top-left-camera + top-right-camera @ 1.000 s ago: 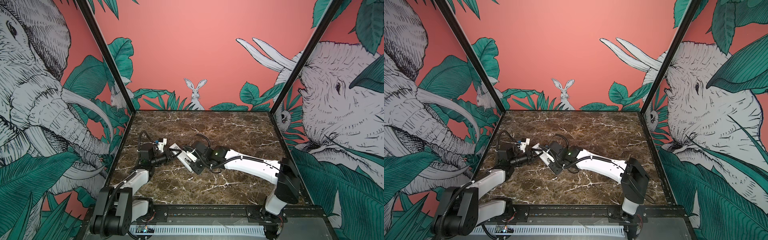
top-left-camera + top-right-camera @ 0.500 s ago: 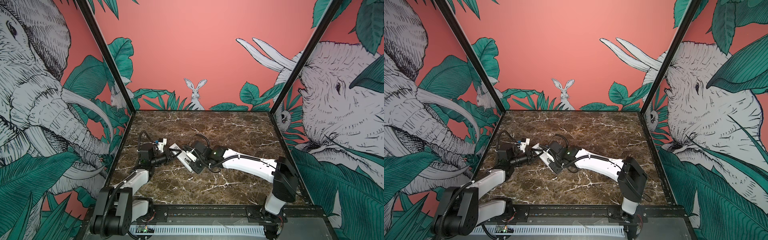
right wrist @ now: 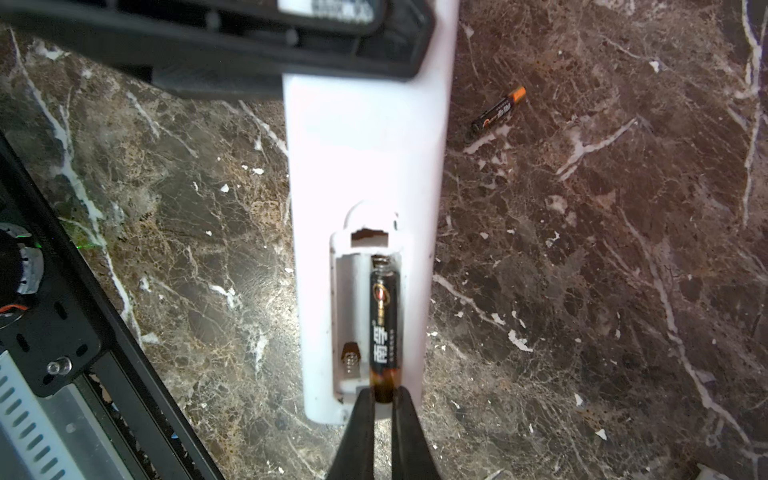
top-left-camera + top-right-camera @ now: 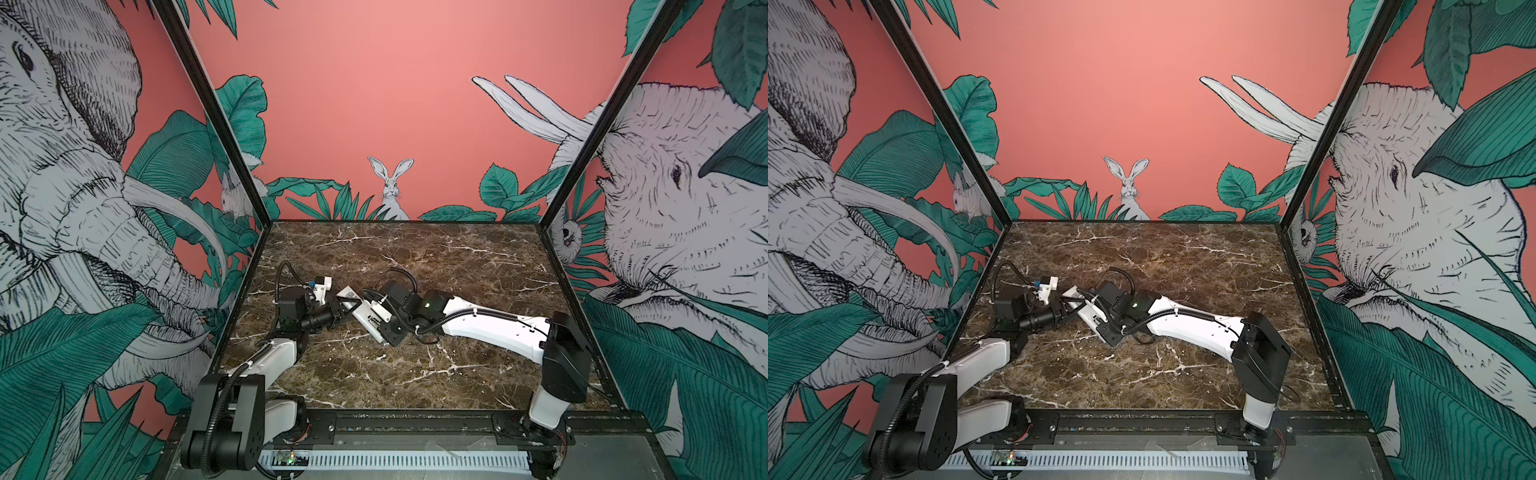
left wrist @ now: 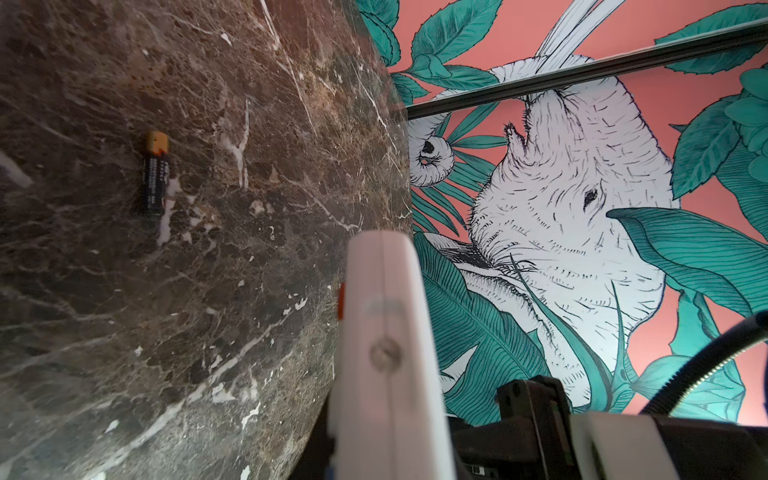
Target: Load the batteries into the remote control
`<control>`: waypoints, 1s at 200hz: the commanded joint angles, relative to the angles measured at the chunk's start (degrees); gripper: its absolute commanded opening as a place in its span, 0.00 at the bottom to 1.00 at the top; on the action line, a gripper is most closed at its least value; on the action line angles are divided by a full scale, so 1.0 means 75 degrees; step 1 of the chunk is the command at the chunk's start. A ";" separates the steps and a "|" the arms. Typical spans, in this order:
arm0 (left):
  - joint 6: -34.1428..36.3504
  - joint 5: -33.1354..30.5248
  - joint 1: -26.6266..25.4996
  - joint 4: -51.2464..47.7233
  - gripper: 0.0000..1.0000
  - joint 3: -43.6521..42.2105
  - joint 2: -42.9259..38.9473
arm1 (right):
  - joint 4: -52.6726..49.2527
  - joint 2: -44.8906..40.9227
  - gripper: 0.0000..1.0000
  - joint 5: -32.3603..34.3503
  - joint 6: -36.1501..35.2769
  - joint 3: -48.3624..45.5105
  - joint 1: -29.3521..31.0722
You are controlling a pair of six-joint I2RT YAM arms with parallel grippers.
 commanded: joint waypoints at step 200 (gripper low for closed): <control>-0.0141 0.0319 0.0025 0.0269 0.00 0.0075 -0.0254 | -0.0684 0.0866 0.10 0.0135 0.0042 0.1137 -0.0046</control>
